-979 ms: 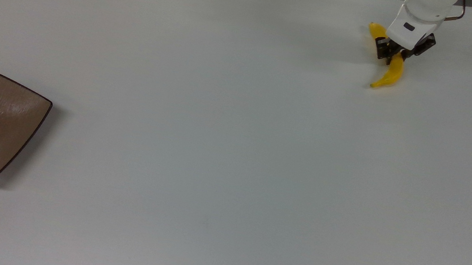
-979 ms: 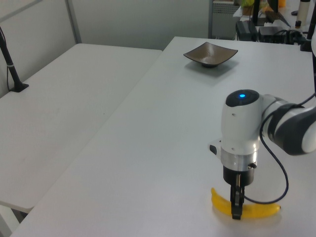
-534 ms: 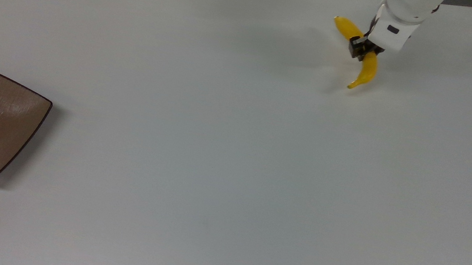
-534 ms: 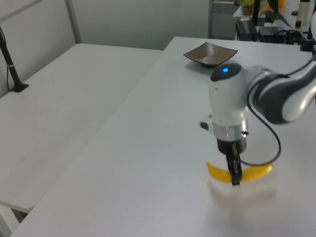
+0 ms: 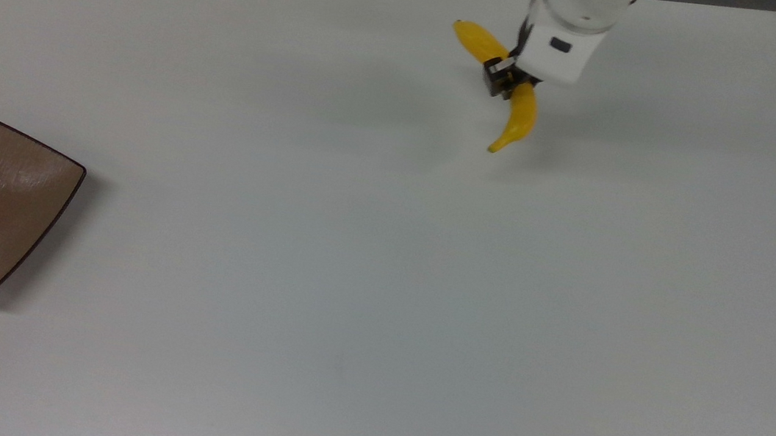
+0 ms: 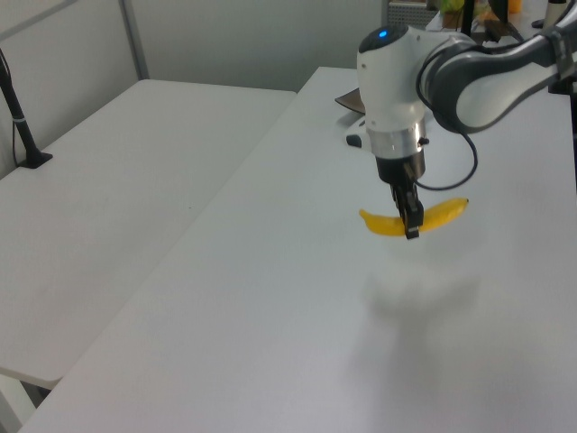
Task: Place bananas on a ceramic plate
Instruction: 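Lift the banana and carry it toward the brown square plate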
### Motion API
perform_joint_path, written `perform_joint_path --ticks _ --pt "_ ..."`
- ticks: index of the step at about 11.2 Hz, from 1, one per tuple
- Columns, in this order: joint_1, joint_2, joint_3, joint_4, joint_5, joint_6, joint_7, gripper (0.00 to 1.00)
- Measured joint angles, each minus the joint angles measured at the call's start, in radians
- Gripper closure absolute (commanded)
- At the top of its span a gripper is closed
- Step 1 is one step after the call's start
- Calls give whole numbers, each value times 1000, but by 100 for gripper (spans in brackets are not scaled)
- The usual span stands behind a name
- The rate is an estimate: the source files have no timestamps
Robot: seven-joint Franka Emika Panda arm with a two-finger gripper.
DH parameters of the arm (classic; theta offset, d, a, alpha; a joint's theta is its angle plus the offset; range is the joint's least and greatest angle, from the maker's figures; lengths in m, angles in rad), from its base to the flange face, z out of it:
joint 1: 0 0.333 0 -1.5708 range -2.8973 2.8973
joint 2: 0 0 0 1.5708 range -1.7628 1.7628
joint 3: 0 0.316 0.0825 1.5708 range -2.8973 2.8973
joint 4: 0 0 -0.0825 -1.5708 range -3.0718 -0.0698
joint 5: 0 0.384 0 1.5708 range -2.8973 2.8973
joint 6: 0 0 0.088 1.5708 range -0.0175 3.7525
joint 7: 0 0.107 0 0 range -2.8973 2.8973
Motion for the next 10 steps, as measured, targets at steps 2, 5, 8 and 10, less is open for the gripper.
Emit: perform_joint_path --ticks 2,5,8,10 --pt "-3 -2 -79 9 0 0 -76 86" --pt "-15 -2 -190 27 -1 0 -179 86" --pt "-27 -2 -337 33 -1 30 -325 83" --pt "-66 -2 -402 33 0 111 -348 85"
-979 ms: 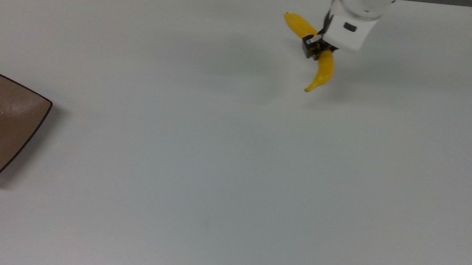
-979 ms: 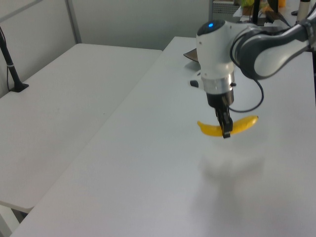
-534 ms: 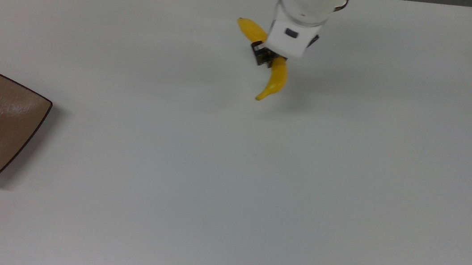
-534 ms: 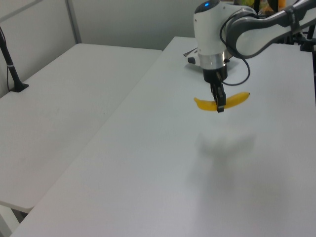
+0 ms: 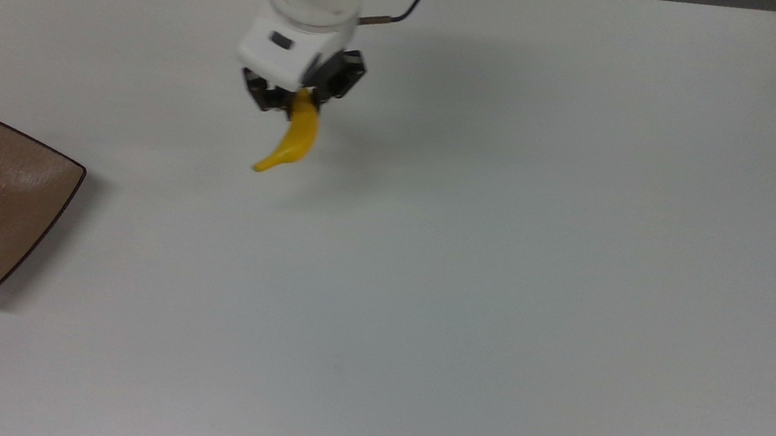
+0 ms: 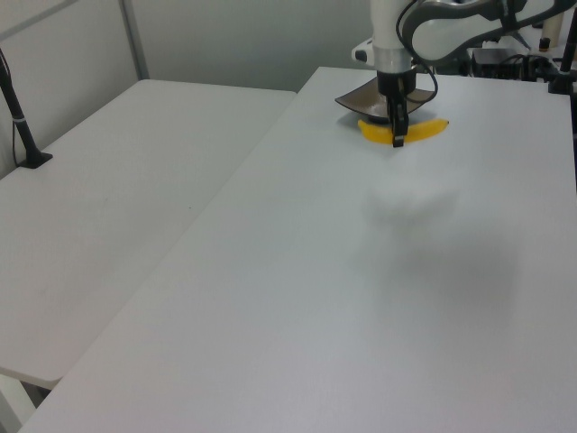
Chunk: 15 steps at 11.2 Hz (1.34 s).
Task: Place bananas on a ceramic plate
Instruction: 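Lift the banana and carry it toward the brown square plate, then lower the banana onto the plate and open the gripper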
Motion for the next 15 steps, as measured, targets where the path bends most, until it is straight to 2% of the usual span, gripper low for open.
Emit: perform_joint_path --ticks 2,3,6,9,11,12,13,14,15 --pt "-47 1 -50 0 2 85 -6 85" --pt "-73 1 -78 0 25 135 -26 85" --pt "-181 7 -132 -1 159 315 -72 85" --pt "-287 31 -141 -4 284 436 -141 85" --pt "-329 79 -142 -4 406 549 -148 84" --pt "-342 99 -142 -4 431 593 -148 84" --pt "-357 134 -142 0 456 650 -148 70" --pt "-364 168 -142 11 481 683 -148 39" --pt "-366 190 -142 25 510 694 -148 0"
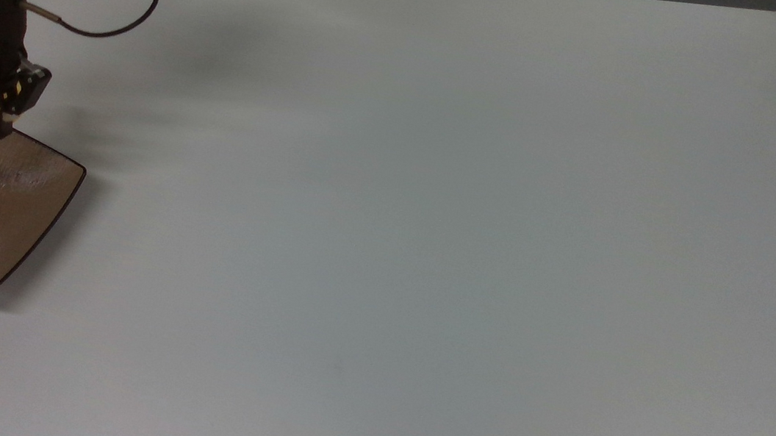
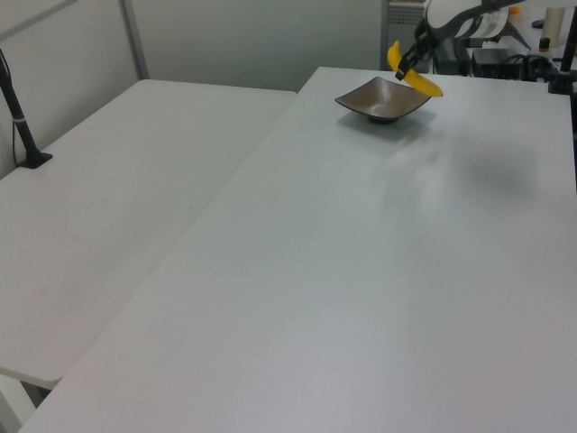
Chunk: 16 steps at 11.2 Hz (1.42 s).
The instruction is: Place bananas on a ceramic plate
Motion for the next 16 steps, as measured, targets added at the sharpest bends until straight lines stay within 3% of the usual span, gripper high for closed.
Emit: perform_joint_path --ticks 3,9,11,12,16 --pt "1 40 0 59 121 6 1 0" --pt "8 38 2 70 131 6 24 0" --pt "15 11 2 74 128 -94 70 0" --pt "16 -7 2 78 105 -170 89 0" --pt "40 -165 31 96 -200 -628 267 0"
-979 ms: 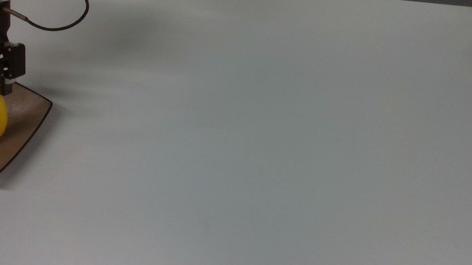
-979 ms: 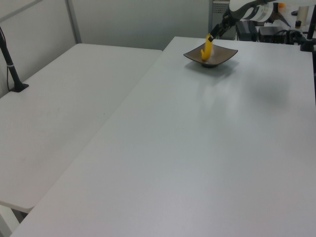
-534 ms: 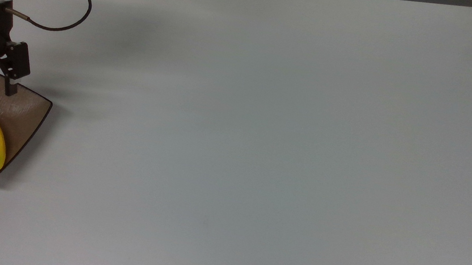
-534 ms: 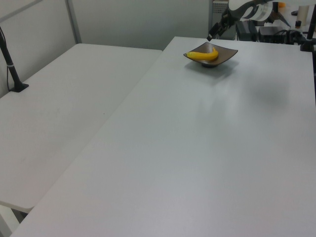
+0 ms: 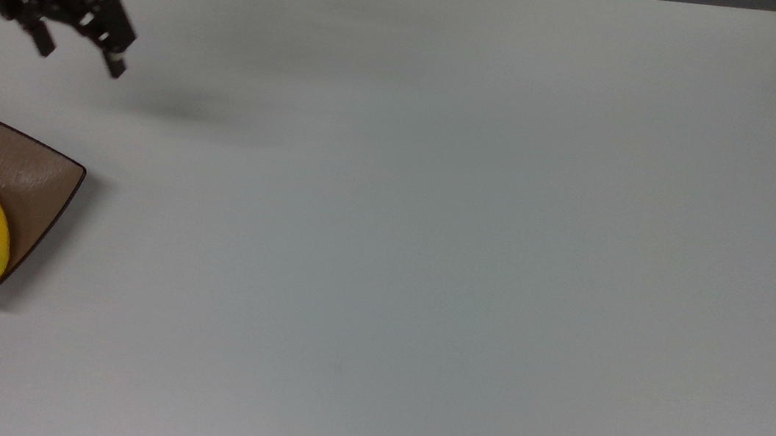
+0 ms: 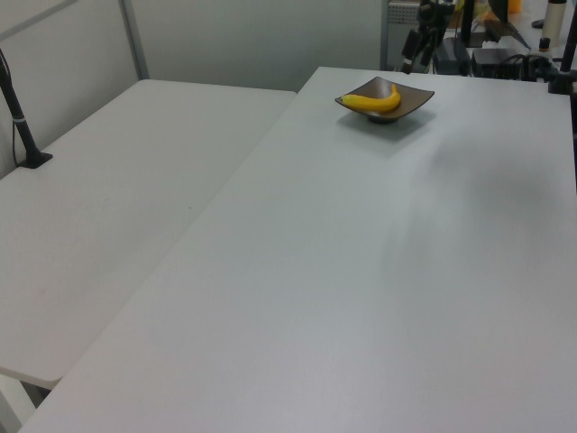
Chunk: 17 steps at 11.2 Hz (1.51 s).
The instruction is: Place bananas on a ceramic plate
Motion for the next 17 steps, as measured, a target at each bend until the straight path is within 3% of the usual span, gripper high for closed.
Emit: perform_joint_path --ticks 2,3,6,11,17 --pt "26 -51 67 1 -98 -133 68 0" --pt "28 -75 135 1 -138 -171 130 0" --pt "31 -130 285 -19 -160 -186 227 0" --pt "31 -271 324 -172 -161 -186 136 0" --pt "55 -302 328 -207 -199 -186 121 0"
